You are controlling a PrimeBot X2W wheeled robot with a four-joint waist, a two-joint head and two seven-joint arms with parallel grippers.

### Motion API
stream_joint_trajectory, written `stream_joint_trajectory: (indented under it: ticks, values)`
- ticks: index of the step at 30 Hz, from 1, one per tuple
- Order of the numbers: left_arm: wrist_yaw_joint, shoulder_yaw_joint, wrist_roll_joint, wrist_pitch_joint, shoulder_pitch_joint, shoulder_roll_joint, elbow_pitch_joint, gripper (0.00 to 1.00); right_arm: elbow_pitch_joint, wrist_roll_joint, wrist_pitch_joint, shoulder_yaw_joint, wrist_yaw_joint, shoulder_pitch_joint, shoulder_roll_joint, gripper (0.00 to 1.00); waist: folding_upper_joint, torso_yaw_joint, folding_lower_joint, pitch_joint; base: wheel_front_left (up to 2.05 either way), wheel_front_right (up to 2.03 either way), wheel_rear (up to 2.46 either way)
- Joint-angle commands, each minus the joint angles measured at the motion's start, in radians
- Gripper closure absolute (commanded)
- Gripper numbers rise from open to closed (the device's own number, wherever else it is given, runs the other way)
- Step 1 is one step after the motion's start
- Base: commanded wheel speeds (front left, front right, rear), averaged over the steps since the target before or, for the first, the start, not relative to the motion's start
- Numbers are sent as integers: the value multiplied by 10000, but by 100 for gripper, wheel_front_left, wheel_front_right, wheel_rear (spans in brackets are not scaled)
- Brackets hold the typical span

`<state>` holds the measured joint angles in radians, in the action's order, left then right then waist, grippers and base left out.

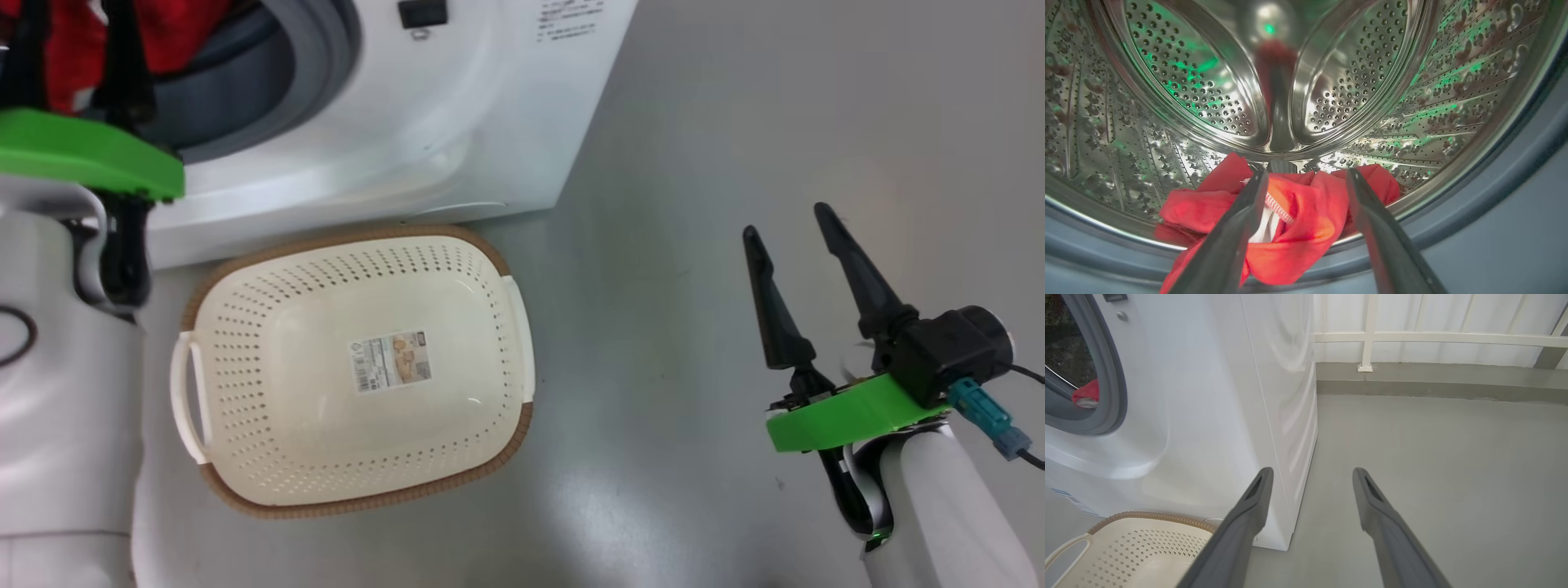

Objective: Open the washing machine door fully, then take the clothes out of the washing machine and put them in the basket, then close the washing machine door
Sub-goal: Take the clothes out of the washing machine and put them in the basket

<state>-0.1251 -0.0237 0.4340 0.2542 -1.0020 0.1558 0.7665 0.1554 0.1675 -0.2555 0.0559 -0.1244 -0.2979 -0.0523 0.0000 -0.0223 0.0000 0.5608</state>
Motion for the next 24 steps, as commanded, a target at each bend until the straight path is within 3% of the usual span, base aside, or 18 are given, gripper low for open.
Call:
stream_joint_trajectory:
  ticks: [1, 11, 20, 21, 22, 23, 24]
  values:
    - [-55, -43, 130, 76, -359, 631, 157, 0, -157, 90, -63, 375, -63, -82, 20, 0, 0, -235, 0, 254, 0, 0, 0]
    - [-54, 848, 307, -436, -1850, 1158, 2779, 0, -44, 198, -63, 565, -63, -95, 20, 0, 0, -583, 0, 408, 0, 0, 0]
    - [329, 1417, -237, -965, -2463, 1494, 4259, 0, -37, 310, -63, 669, -63, -50, 20, 0, 0, -814, 0, 365, 0, 0, 0]
    - [324, 1459, -249, -1100, -2499, 1498, 4406, 9, -27, 331, -63, 686, -63, -43, 20, 0, 0, -836, 0, 353, 0, 0, 0]
    - [320, 1549, -316, -1206, -2533, 1521, 4510, 47, -21, 357, -63, 704, -63, -38, 20, 0, 0, -857, 0, 342, 0, 0, 0]
    - [318, 1600, -348, -1243, -2563, 1547, 4579, 67, -20, 382, -63, 726, -63, -34, 20, 0, 0, -879, 0, 334, 0, 0, 0]
    - [307, 1626, -350, -1263, -2584, 1554, 4636, 100, -18, 405, -63, 743, -63, -36, 20, 0, 0, -896, 0, 327, 0, 0, 0]
